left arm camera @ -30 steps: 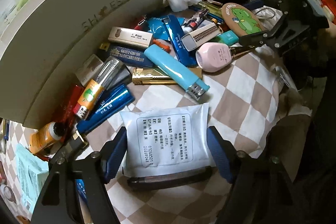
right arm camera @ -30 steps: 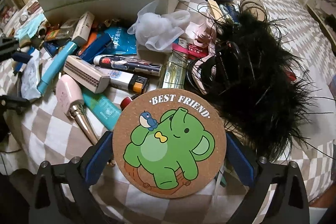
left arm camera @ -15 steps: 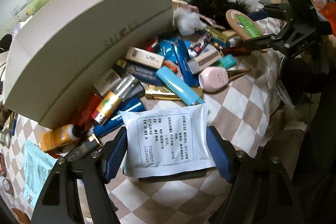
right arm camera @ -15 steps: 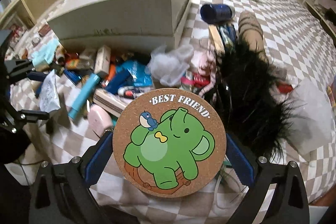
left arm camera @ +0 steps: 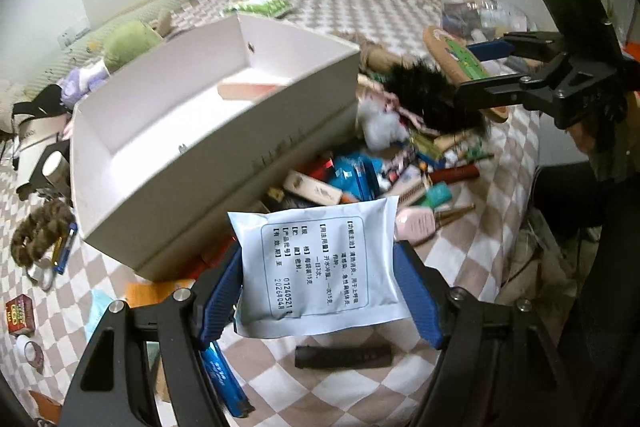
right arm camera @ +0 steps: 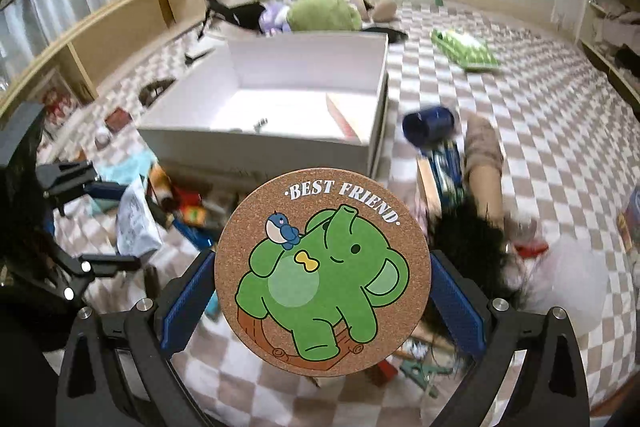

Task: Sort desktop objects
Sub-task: 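Lift the coaster and white packet and carry both over the shoebox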

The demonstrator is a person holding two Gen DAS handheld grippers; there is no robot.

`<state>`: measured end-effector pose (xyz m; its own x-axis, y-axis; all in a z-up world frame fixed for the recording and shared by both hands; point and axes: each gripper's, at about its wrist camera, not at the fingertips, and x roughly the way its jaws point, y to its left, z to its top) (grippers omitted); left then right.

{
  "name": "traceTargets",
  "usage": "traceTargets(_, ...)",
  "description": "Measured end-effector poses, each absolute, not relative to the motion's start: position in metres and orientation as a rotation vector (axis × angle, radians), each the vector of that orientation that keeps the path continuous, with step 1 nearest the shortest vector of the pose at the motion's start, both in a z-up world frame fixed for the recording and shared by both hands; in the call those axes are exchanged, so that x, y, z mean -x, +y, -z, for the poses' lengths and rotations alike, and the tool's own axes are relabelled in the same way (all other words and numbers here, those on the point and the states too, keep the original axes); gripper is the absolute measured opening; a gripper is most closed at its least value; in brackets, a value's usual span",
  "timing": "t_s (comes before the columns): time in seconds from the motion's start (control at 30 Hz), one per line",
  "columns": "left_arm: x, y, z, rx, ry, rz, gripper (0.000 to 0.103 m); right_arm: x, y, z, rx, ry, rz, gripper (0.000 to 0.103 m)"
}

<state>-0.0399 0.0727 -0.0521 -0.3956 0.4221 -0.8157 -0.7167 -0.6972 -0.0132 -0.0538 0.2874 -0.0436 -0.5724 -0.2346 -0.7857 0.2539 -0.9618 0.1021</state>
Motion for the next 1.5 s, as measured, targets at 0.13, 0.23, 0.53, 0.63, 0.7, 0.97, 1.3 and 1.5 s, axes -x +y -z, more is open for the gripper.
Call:
traceTargets(0.13,0.046,0.066,0.040,1.070,0.418,-2.159,0.074,0.063,0.282,0.027,-1.203,-0.004,2.592,0.101)
traceTargets(0.23,0.052,0.062,0.035,1.054,0.403,-2.187,0.074,0.071,0.281,0.017,-1.144,-0.048,2.621,0.101)
traceTargets(0.53,0.073,0.053,0.016,0.998,0.335,-2.298,0.074,0.099,0.276,-0.003,-1.004,-0.144,2.686,0.101)
traceTargets(0.63,0.083,0.051,0.012,0.989,0.302,-2.340,0.074,0.112,0.274,-0.002,-0.990,-0.165,2.704,0.101)
traceTargets(0.7,0.090,0.050,0.008,0.979,0.285,-2.373,0.074,0.120,0.272,-0.001,-0.990,-0.176,2.704,0.101)
traceTargets(0.97,0.113,0.050,0.005,0.957,0.238,-2.476,0.074,0.155,0.269,0.020,-1.041,-0.242,2.695,0.101)
traceTargets(1.3,0.141,0.040,0.014,0.987,0.169,-2.592,0.074,0.176,0.259,0.044,-1.079,-0.222,2.626,0.101)
traceTargets(1.5,0.154,0.040,0.025,1.024,0.163,-2.625,0.074,0.188,0.245,0.056,-1.134,-0.195,2.621,0.101)
